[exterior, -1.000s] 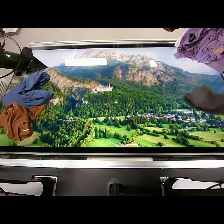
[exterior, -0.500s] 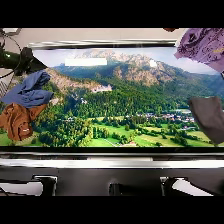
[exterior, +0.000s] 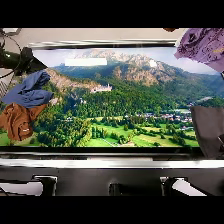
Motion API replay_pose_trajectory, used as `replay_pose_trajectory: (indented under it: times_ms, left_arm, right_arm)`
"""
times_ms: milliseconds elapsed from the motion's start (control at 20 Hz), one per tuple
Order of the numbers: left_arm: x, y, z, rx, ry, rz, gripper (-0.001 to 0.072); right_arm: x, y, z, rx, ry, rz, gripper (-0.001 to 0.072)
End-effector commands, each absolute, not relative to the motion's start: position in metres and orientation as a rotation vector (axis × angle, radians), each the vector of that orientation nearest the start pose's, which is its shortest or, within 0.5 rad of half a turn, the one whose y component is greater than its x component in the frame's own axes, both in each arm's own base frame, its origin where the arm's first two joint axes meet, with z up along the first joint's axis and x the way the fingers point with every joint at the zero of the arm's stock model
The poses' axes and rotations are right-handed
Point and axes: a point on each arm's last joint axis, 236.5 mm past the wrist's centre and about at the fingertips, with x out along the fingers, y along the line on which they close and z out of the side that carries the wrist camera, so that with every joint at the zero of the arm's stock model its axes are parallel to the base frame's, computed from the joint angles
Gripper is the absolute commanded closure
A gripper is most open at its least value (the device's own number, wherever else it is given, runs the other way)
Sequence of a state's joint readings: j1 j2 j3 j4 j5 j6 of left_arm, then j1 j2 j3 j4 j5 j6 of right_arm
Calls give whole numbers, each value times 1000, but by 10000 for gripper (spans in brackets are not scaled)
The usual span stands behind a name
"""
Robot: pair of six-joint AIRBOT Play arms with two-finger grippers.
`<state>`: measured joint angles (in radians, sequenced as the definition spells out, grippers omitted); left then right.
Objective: Fold the clothes and pants, and hang the long-sleeved shirts on hangers.
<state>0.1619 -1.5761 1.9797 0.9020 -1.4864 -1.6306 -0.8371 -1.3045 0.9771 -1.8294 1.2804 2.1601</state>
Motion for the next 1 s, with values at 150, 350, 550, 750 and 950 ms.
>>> replay_pose_trajectory:
  times_ms: [150, 350, 550, 750, 950]
  left_arm:
    - [479, -70, 201, -545, 1012, -394, 691]
    - [479, -70, 201, -545, 1012, -394, 691]
    - [479, -70, 201, -544, 1012, -394, 691]
    - [479, -69, 201, -542, 1011, -395, 691]
    - [480, -51, 185, -452, 1037, -302, 692]
  right_arm:
    - [136, -260, -52, 806, 1444, -1304, 669]
    - [116, -263, -44, 741, 1507, -1359, 442]
    - [91, -281, -16, 600, 1542, -1460, 382]
    - [200, -288, 30, 797, 1103, -1170, 404]
    - [367, -209, 123, 833, 732, -518, 568]
